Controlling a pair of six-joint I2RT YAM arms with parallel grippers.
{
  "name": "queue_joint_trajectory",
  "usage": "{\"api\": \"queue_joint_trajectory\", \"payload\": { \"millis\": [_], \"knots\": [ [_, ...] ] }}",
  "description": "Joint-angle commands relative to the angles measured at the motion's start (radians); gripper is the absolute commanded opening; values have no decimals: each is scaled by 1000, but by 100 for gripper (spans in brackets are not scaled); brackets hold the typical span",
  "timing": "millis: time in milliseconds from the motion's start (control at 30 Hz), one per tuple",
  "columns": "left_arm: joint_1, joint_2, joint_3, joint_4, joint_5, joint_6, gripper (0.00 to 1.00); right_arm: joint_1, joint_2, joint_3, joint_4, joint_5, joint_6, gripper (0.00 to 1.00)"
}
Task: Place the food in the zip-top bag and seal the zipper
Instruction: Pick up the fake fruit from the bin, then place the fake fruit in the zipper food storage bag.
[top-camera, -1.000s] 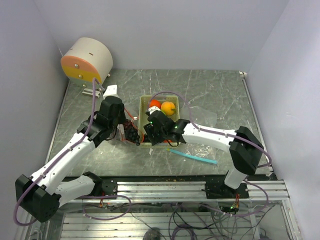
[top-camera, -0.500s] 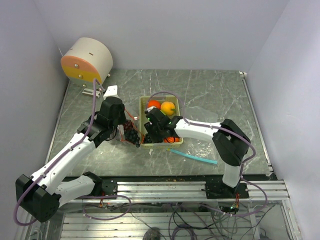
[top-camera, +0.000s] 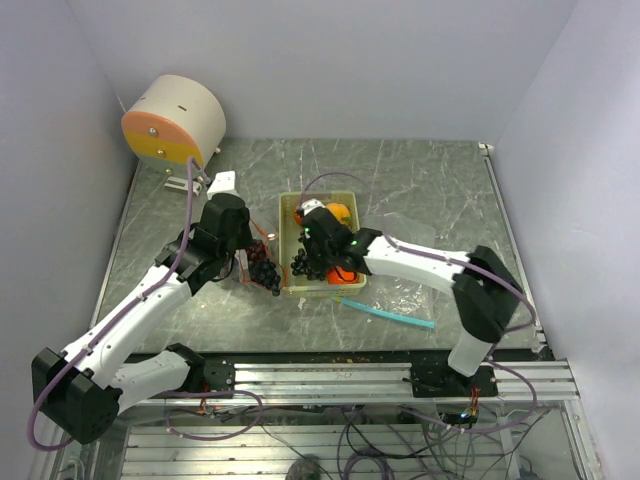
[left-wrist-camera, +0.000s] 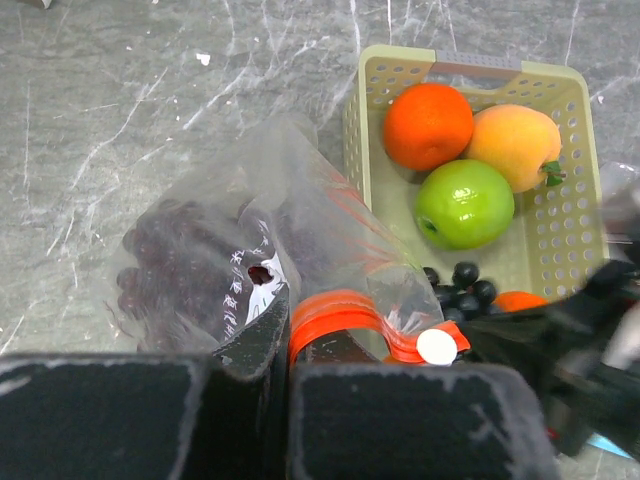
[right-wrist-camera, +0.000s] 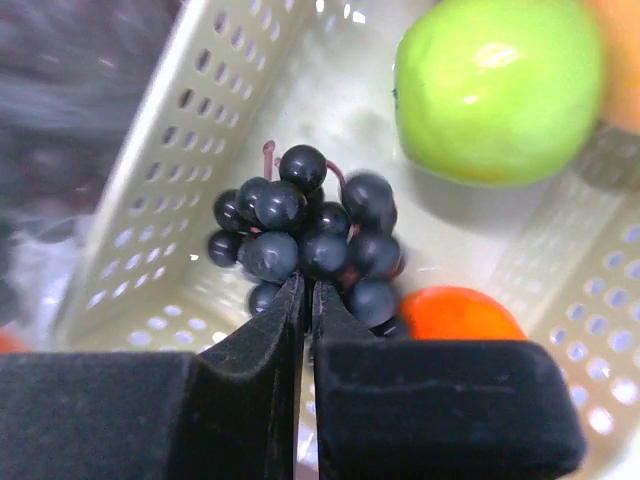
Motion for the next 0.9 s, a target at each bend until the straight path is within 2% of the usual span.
{"api": "queue_joint_trajectory", "payload": {
  "millis": [0, 233, 433, 633, 867],
  "knots": [
    [3, 7, -11, 38, -16, -9, 7, -8, -203, -32, 74, 25, 8, 0],
    [3, 26, -21, 60, -12, -13, 7, -7, -389, -103, 185, -132, -10, 0],
    [3, 46, -20, 81, -3, -18, 7, 0, -473, -148, 245, -271, -23, 0],
    [3, 68, -20, 92, -1, -20, 7, 16, -503, -183, 378, -448, 14, 0],
    [3, 77, -27, 100, 7, -26, 7, 49, -448, -153, 462, -487, 54, 0]
  ]
}}
